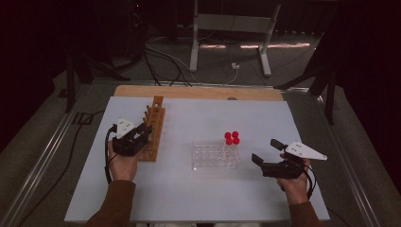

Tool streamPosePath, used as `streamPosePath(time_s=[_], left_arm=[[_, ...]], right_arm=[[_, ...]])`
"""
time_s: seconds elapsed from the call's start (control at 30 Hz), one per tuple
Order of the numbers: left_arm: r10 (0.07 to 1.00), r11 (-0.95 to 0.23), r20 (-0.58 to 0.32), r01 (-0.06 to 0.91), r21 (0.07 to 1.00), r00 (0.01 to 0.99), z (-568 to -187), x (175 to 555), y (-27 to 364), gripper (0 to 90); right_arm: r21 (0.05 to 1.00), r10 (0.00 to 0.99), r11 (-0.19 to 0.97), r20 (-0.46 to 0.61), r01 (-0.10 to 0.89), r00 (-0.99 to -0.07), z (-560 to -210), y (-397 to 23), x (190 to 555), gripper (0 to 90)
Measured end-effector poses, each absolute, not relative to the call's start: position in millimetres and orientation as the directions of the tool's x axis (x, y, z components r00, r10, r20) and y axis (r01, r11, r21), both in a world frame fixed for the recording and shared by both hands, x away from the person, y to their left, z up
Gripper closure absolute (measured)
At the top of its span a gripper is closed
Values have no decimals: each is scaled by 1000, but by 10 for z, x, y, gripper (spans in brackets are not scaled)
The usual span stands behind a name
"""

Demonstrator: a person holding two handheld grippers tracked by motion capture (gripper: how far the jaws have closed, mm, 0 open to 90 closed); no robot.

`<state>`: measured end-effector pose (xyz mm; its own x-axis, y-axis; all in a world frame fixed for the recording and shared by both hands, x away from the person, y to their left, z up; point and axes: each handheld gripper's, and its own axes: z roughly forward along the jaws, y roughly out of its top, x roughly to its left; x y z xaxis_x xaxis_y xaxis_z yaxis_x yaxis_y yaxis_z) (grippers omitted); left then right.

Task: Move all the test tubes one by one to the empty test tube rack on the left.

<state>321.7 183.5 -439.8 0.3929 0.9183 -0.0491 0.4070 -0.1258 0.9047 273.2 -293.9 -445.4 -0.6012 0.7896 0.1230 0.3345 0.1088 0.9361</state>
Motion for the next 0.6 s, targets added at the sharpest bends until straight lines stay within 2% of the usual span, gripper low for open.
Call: streamPosePath(time_s=[0.47, 0.57, 0.6], left_arm=[[916, -107, -67, 402, 909, 396, -4425, 3190, 1859, 707], [910, -71, -105, 400, 914, 402, -4428, 3169, 1886, 614], [907, -51, -127, 401, 915, 403, -4431, 3154, 1895, 515]], right_arm=[[933, 785, 120, 120, 339, -607, -4477, -2901, 2733, 13], [933, 782, 122, 121, 339, -612, -4478, -2891, 2735, 13], [933, 779, 123, 122, 339, -615, -4477, -2883, 2737, 13]])
